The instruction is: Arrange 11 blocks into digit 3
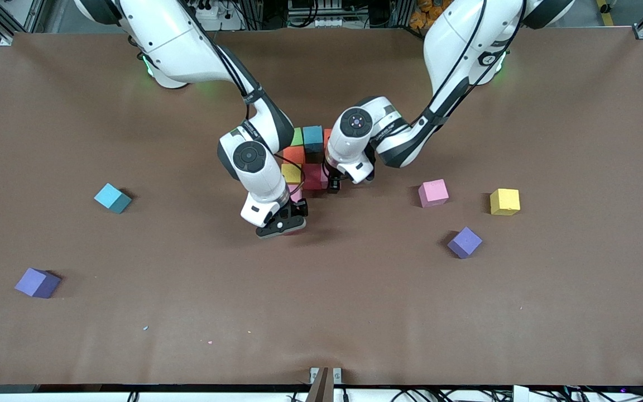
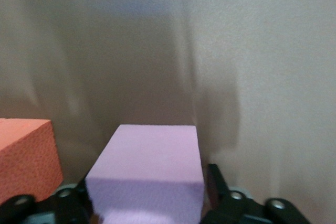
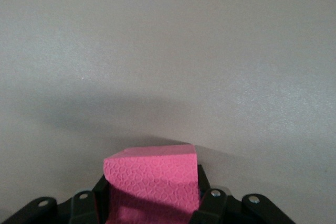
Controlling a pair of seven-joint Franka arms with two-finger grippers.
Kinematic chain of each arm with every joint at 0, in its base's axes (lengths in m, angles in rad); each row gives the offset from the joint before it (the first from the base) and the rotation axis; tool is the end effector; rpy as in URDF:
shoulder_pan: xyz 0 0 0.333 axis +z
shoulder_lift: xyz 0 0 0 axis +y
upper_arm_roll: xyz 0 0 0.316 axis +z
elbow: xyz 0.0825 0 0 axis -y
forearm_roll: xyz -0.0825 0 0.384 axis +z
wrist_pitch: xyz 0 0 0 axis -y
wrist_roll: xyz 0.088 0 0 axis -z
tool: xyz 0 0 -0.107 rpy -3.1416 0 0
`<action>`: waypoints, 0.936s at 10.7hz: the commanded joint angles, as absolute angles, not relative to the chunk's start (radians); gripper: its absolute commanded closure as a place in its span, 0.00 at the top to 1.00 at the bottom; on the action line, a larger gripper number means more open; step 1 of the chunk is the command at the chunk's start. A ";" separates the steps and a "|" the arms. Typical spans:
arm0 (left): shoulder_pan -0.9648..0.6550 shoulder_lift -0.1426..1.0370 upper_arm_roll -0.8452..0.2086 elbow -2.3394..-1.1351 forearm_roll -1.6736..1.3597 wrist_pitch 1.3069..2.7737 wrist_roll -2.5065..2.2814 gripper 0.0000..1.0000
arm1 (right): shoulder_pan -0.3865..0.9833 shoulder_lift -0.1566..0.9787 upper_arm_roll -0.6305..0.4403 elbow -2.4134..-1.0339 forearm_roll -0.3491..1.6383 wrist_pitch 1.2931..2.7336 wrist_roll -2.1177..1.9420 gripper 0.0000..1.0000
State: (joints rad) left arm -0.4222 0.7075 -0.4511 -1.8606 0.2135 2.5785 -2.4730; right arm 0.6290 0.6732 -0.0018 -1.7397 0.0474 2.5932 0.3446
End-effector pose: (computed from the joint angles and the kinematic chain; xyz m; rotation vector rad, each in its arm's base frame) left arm 0.4249 -0.4863 0.1762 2.2012 2.1157 -0.2619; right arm 0.5547 0.4011 0.2076 -3.0026 -0.3695 -0.2225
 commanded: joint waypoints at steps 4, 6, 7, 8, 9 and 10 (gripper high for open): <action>-0.431 0.692 -0.442 -1.835 0.213 2.531 -2.461 1.00 | 0.644 0.632 0.008 -1.793 0.031 2.609 0.410 0.41; -0.433 0.674 -0.443 -1.838 0.213 2.504 -2.461 1.00 | 0.646 0.632 0.008 -1.793 0.031 2.609 0.410 0.41; -0.430 0.666 -0.445 -1.838 0.213 2.490 -2.461 1.00 | 0.646 0.632 0.008 -1.793 0.032 2.609 0.413 0.42; -0.430 0.655 -0.446 -1.839 0.213 2.474 -2.459 1.00 | 0.649 0.632 0.009 -1.793 0.032 2.609 0.423 0.42; -0.428 0.646 -0.448 -1.838 0.213 2.459 -2.451 1.00 | 0.649 0.632 0.015 -1.793 0.031 2.609 0.425 0.43; -0.428 0.634 -0.449 -1.838 0.213 2.444 -2.444 1.00 | 0.647 0.634 0.017 -1.793 0.031 2.609 0.425 0.44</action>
